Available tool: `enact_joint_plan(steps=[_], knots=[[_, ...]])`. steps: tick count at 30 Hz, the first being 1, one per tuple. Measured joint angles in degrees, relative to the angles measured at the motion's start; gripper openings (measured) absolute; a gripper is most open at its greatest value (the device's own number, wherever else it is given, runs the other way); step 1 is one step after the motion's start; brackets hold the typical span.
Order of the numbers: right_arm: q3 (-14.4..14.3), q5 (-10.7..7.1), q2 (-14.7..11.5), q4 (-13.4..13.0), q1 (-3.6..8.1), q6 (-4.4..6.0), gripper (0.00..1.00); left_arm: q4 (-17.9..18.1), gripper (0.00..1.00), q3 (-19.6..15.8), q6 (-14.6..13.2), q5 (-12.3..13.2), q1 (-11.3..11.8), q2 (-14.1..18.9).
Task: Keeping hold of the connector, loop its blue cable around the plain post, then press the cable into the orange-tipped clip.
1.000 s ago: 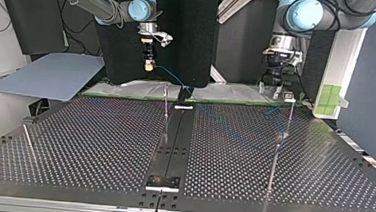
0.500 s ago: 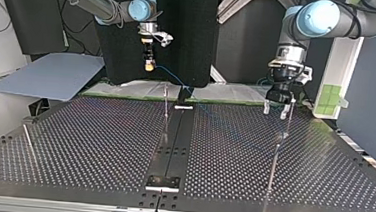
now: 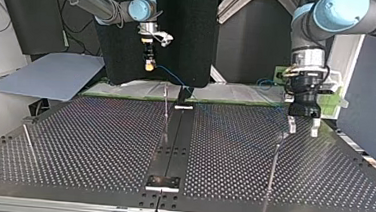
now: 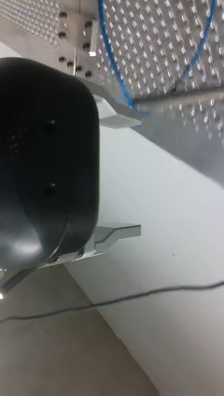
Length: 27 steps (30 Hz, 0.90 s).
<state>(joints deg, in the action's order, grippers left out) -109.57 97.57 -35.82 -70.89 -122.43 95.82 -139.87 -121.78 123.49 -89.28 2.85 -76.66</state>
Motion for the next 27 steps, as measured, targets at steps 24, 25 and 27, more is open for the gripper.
enact_joint_plan(steps=[24,25,27], knots=[[0.3,-0.69,0.0,0.0,0.01,0.26,0.0,-13.1,1.0,11.8,-13.1,-11.4,-2.5,2.4],[0.4,-0.77,0.0,0.2,0.01,0.28,0.0,-13.6,1.0,12.4,-13.6,-11.8,-2.8,2.0],[0.8,-0.85,0.0,0.5,0.01,0.31,0.0,-14.9,1.0,13.6,-14.9,-12.7,-3.8,1.4]])
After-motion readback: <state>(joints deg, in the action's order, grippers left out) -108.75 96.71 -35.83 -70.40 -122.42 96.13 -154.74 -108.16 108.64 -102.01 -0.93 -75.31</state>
